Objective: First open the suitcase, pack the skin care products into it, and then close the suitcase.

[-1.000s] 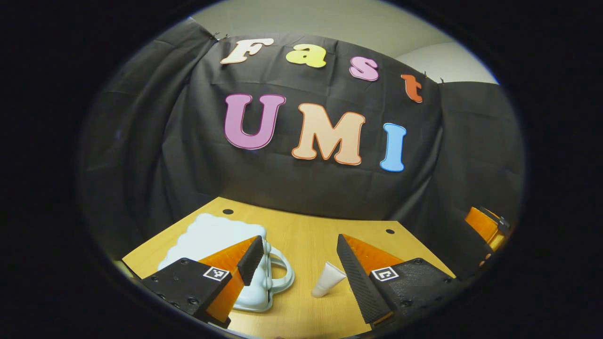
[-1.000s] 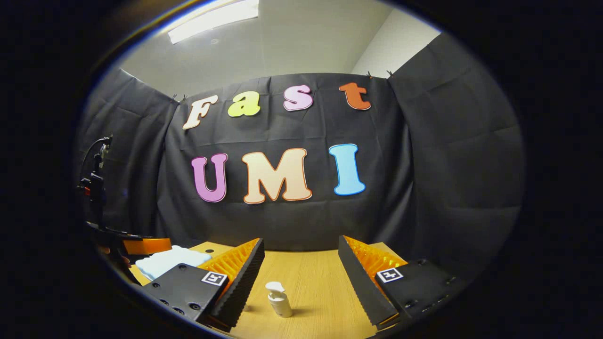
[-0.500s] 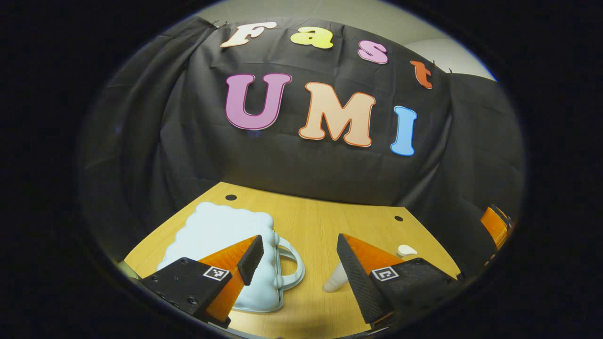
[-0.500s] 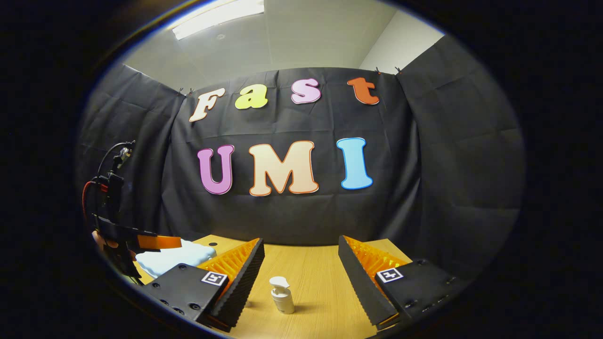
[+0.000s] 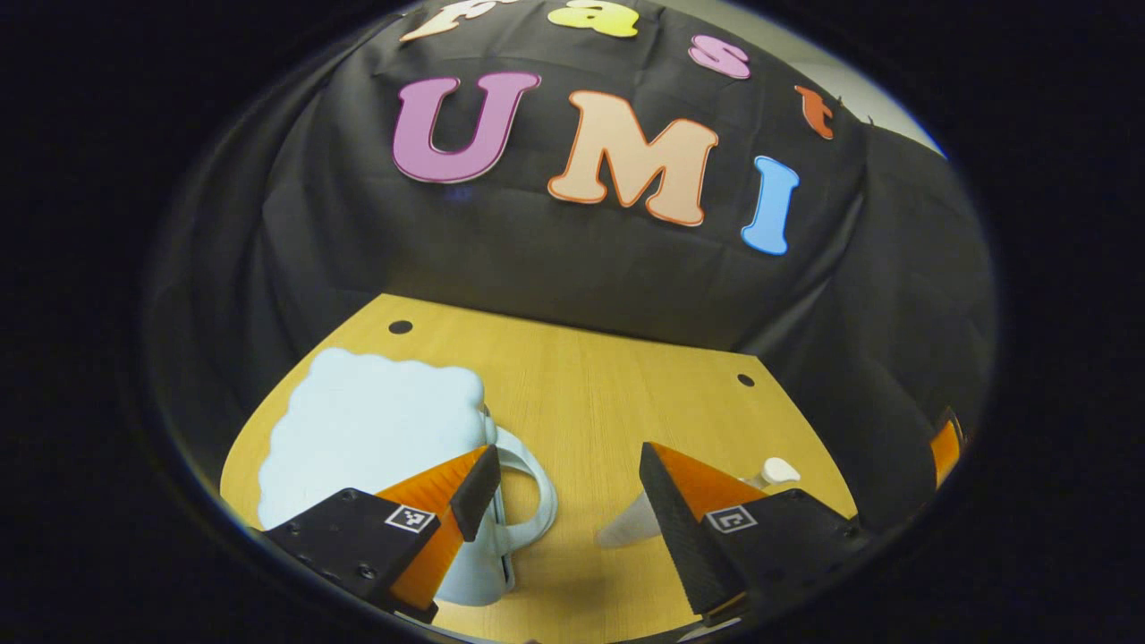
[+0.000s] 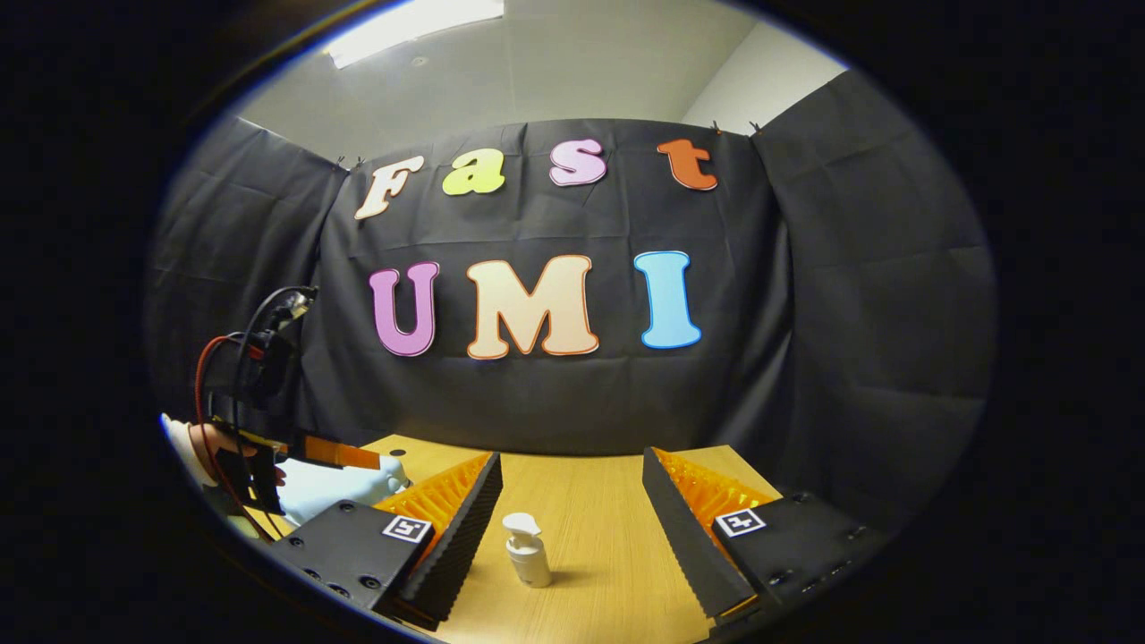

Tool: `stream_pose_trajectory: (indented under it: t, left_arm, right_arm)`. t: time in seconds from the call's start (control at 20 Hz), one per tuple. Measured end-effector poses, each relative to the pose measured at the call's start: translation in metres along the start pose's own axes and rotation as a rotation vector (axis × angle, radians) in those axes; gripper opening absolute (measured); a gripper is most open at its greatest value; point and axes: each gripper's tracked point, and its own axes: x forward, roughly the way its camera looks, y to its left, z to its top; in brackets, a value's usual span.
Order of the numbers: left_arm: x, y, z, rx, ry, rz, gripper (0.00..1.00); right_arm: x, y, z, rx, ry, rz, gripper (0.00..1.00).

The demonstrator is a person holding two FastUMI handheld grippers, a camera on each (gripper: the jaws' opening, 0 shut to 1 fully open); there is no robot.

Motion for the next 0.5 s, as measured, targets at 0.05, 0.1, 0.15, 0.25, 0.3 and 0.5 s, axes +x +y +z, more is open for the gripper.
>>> stream_pose_trajectory:
  t: [0.05,0.1,0.15,0.25,0.3,0.5]
  left_arm:
    - [0.01,0.002,-0.003,-0.016,0.03,0.0,0.94]
    - [0.016,0.001,-0.006,-0.037,0.059,0.003,0.94]
    - [0.024,0.002,-0.011,-0.06,0.09,0.001,0.94]
    - [0.041,0.007,-0.019,-0.101,0.161,0.015,0.94]
    - [0.05,0.009,-0.022,-0.111,0.191,0.024,0.95]
    - [0.073,0.015,-0.036,-0.141,0.313,0.046,0.91]
  right_arm:
    - [-0.002,-0.001,-0.002,-0.005,0.005,-0.003,0.99]
    - [-0.003,-0.003,-0.004,-0.008,0.011,-0.006,0.99]
    - [-0.004,-0.003,-0.008,-0.009,0.019,-0.007,0.99]
    - [-0.006,-0.007,-0.012,-0.01,0.034,-0.014,0.99]
    - [-0.007,-0.009,-0.014,-0.01,0.039,-0.016,0.99]
    - [-0.009,-0.013,-0.017,-0.003,0.049,-0.021,0.99]
